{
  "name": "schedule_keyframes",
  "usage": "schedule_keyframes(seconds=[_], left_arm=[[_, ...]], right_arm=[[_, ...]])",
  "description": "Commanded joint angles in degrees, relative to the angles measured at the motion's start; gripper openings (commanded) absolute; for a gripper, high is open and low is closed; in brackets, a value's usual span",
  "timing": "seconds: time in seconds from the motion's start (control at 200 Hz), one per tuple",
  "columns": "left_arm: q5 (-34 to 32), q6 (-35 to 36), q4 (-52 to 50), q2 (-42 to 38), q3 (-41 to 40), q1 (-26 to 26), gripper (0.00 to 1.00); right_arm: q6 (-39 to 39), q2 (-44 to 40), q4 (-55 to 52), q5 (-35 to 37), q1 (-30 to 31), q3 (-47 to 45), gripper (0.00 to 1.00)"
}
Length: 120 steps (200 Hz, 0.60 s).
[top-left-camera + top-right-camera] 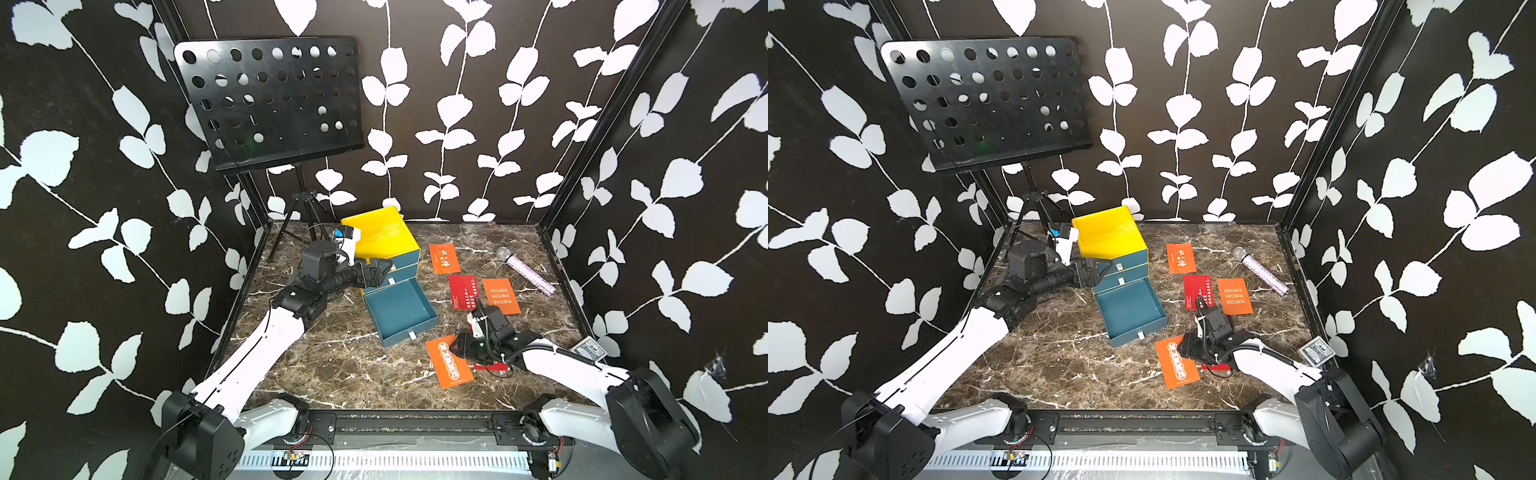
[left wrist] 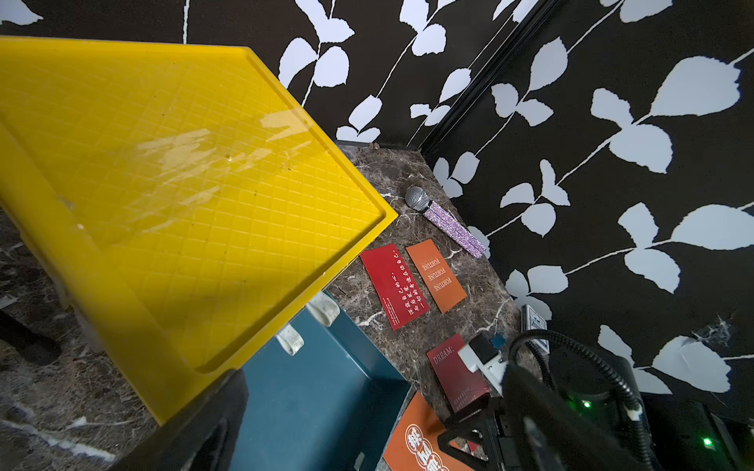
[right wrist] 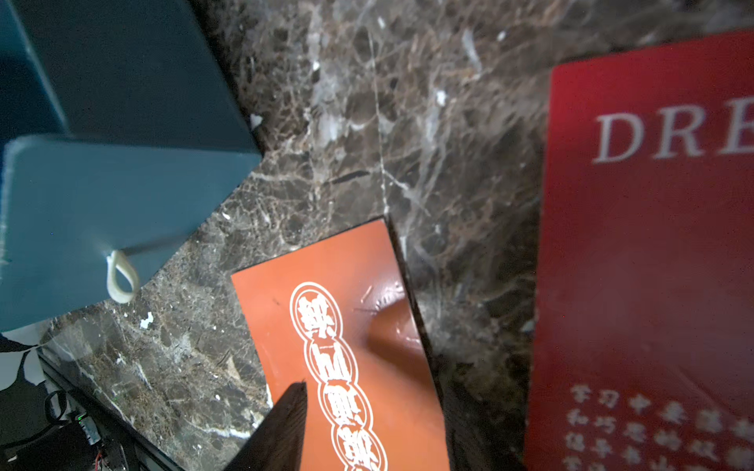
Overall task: Take the postcards out of the drawer
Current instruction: Adjust the postcard at the center of the board.
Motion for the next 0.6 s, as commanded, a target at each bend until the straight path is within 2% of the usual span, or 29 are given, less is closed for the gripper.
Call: schedule_keyframes(seconds=[0.0, 0.095, 0.245, 0.44, 0.595], left_arm=[[0.0, -0.1, 1.4, -2.0, -0.9, 0.3, 0.99], [-0.3, 0.1, 1.4, -2.0, -1.4, 0.4, 0.99], [-1.3, -0.8, 1.6, -2.1, -3.0, 1.4, 0.99], [-0.9, -2.3, 1.7, -3.5, -4.2, 3.7, 0.99], [-0.1, -3.3, 0.0, -5.2, -5.1, 6.3, 0.99]], right_arm=[[2.0, -0.9, -7.3, 1.3, 0.8, -0.5, 0.54], [1.2, -3.3, -11.6, 4.2, 0.9, 1.1, 0.54], [1.8, -6.6, -10.5, 5.1, 2.5, 3.0, 0.52], [4.4, -4.8, 1.4, 7.7, 8.5, 4.0, 0.51], [3.3, -0.8, 9.5, 12.6, 13.8, 6.5, 0.50]])
